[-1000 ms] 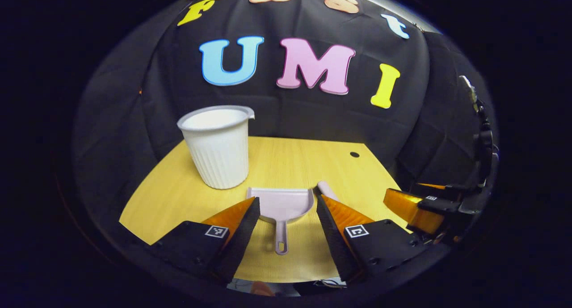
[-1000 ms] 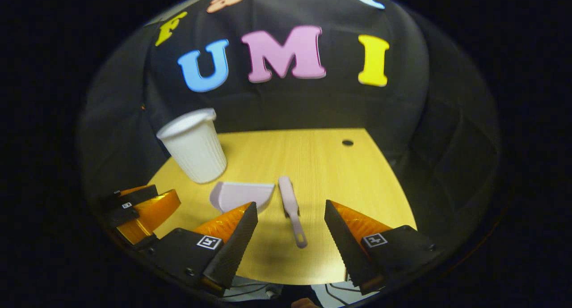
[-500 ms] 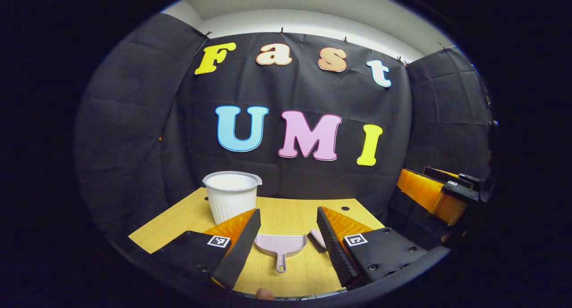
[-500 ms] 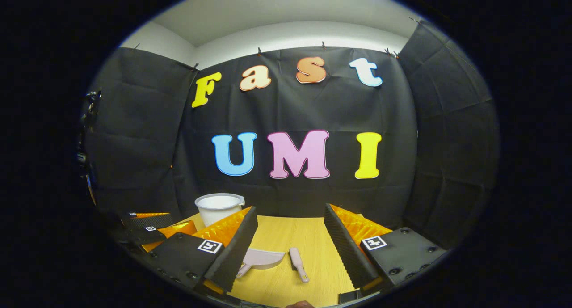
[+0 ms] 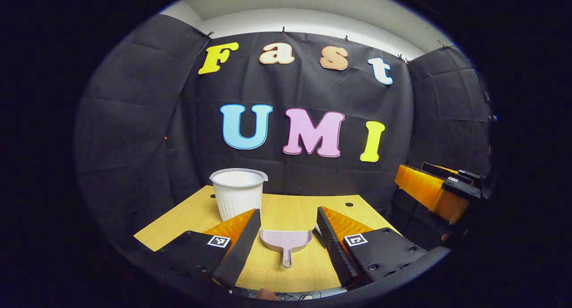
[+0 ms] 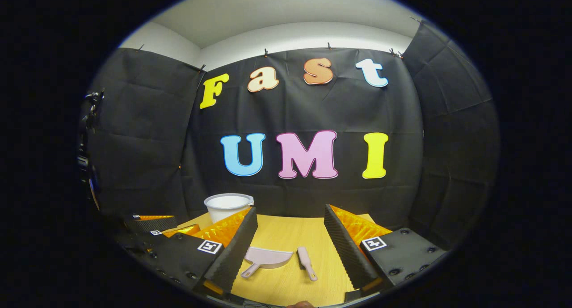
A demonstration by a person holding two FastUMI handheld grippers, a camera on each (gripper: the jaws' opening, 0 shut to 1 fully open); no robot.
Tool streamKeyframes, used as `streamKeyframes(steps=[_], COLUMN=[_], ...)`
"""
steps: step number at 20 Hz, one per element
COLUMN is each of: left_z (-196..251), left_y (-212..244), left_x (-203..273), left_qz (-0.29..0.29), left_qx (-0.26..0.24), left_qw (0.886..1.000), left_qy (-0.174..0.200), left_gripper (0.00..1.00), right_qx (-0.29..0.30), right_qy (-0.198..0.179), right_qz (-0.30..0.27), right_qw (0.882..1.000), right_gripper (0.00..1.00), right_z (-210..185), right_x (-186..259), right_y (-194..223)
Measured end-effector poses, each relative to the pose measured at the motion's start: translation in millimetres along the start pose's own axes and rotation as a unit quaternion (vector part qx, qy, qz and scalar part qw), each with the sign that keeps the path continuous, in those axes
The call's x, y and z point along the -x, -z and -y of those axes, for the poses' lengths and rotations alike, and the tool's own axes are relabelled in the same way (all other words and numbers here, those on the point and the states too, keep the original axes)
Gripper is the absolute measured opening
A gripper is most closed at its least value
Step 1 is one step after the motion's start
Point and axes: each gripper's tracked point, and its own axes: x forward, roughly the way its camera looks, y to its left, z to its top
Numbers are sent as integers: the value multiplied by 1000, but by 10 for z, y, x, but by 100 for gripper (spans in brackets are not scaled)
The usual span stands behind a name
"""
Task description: Pick up the small broom and dustpan from the desktop, sweep the trash into the dustpan with the broom, and then empty the trash into the garbage bin.
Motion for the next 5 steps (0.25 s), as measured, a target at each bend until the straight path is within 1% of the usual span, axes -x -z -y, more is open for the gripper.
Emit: streamKeyframes(steps=[3,5], left_z=[-5,8], left_y=[-5,2], left_x=[6,10], left_qz=[-6,-7], left_qx=[1,2], left_qw=[1000,1000], left_qy=[-1,2], left_gripper=[74,75], right_qx=[-3,0], right_qy=[-1,0], right_qz=[-6,-9], right_qw=[1000,1000], right_gripper=[97,97], right_z=[10,-22], right_x=[7,13], right_y=[-43,-39])
